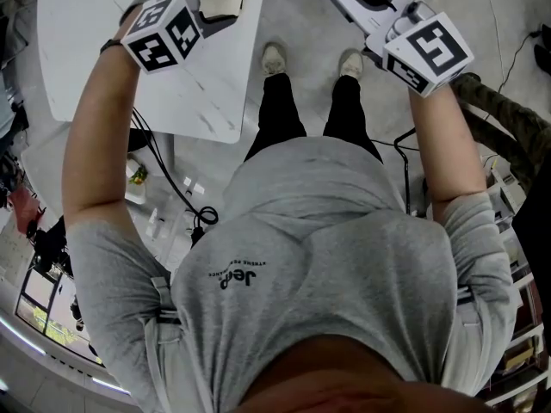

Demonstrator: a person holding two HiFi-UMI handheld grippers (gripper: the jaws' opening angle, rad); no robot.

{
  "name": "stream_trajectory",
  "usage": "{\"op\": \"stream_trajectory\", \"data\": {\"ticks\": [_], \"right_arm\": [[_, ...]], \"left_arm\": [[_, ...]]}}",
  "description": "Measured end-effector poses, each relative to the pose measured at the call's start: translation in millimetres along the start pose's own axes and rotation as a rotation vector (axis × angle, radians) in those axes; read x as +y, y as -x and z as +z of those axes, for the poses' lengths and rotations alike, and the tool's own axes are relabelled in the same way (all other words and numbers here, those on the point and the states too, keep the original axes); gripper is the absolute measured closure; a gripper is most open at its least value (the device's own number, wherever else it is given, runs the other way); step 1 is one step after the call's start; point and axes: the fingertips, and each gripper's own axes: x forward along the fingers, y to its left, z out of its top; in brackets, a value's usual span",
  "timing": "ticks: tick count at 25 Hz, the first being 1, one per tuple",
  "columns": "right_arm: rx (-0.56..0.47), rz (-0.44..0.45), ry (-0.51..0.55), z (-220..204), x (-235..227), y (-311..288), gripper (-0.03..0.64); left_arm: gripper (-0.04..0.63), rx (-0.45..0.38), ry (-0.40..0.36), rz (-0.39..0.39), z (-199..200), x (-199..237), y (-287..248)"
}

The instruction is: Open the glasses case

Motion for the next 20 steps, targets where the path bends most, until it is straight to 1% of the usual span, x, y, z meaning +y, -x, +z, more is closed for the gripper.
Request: {"op": "stream_trajectory", "data": {"ticks": [5,8,10,20], "right_arm": [[-0.001,0.005,0.001,-1,2,2,0.614],[-0.004,0.002,-0.001,2,1,4,0.614],[-0.008,-0.001,-0.003,3,0,6,0.614],[-0.026,-0.014,-0.01,8,-6,15,0.614]], "left_arm": [[0.281,-0.006,0.035,-0.099,5,5,4],[0.281,0.009,0.061,-0.166,8,9,7],[0.281,0.022,0.07,-0.197,8,10,9],[0.288,0.052,0.068,-0.265,11,13,10]]}}
